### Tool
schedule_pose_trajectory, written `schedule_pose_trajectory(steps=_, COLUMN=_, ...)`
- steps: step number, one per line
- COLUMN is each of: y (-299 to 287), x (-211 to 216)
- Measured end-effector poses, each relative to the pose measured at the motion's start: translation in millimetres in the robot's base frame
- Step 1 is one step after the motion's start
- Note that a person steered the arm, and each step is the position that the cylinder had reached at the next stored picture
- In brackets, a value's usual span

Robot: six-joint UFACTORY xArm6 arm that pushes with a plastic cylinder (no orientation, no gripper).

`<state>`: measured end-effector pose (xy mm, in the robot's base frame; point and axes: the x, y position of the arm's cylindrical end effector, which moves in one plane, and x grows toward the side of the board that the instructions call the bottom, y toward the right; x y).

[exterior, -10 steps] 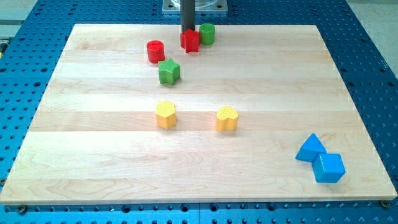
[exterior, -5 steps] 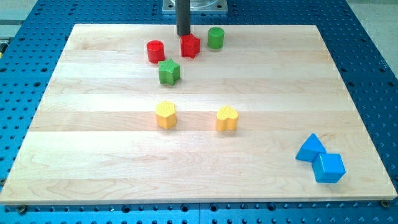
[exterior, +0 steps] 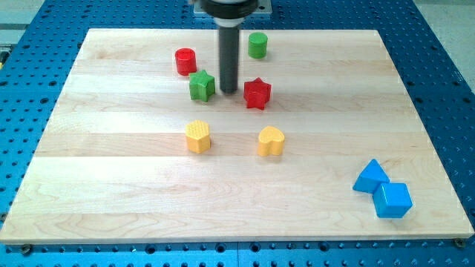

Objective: Move the red star vertically top to the blue blocks

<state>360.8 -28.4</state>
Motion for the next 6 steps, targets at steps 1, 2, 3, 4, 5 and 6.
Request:
schedule_pose_trajectory(steps=1, y=20.1, x=15.6)
schedule_pose_trajectory(steps=2, y=95.4, x=15.6)
schedule_pose_trajectory(steps=3, y=155.5, x=15.7)
schedule_pose_trajectory(steps=4, y=154.3, x=9.2)
schedule_pose_trajectory(steps=5, y=87.4, x=9.8)
schedule_pose_trajectory(steps=6, y=87.7, x=48.8)
